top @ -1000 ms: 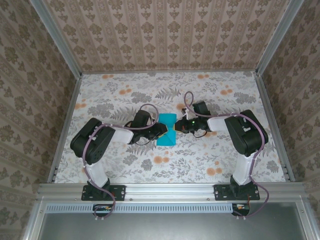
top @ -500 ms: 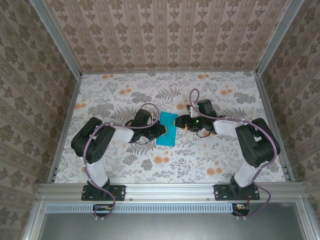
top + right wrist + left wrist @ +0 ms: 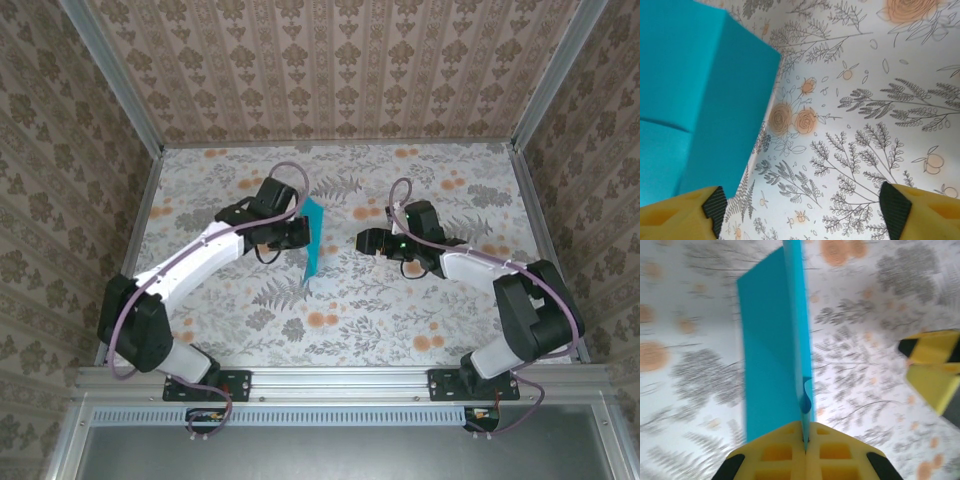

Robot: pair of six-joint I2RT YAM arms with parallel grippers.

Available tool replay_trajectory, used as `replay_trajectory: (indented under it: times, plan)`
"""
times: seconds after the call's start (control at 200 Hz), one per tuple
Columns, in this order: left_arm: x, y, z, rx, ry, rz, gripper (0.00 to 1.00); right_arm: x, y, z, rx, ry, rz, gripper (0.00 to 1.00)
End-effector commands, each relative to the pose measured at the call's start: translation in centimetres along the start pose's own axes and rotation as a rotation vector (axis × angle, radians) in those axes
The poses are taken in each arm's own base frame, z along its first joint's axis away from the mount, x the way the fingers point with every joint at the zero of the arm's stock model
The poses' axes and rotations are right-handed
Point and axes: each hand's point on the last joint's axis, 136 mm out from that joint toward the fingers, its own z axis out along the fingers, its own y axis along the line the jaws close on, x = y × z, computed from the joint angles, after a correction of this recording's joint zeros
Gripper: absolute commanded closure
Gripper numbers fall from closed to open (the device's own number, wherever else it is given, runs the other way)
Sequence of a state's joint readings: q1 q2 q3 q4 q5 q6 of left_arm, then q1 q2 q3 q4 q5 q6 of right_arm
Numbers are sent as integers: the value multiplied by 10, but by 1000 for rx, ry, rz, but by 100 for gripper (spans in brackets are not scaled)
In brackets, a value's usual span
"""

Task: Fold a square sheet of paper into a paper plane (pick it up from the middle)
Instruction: Turn over the paper at the center of the table.

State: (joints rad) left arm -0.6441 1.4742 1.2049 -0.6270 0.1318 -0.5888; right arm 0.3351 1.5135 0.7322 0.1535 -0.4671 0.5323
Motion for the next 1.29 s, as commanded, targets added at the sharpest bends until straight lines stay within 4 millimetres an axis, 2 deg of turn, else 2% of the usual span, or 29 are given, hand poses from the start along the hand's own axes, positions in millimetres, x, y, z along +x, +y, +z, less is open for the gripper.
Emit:
replay_trajectory:
  times: [0.0,0.18,0.345,0.465,0.7,0.84,0.96,1.29]
  plan:
    - [17,55,-38,-347,79,130,96,-3,-7,-8,44,-33,-22,11]
    - [-5,88,-74,-693,21,198,95,-2,-7,-11,46,-38,-25,2]
    - [-17,99,-72,-915,14,258,95,-2,-11,-13,75,-43,-22,0]
    - [-21,100,-52,-1024,34,305,95,-3,-16,-15,105,-51,-16,0]
    - [-8,91,23,-1054,115,377,94,-5,-35,-20,182,-74,24,1]
    - [7,84,62,-972,137,363,94,-9,-50,-28,225,-107,71,1]
    - [21,75,87,-879,162,341,93,-10,-61,-32,250,-120,106,1]
    - [48,41,130,-604,235,269,84,-9,-68,-33,285,-123,123,2]
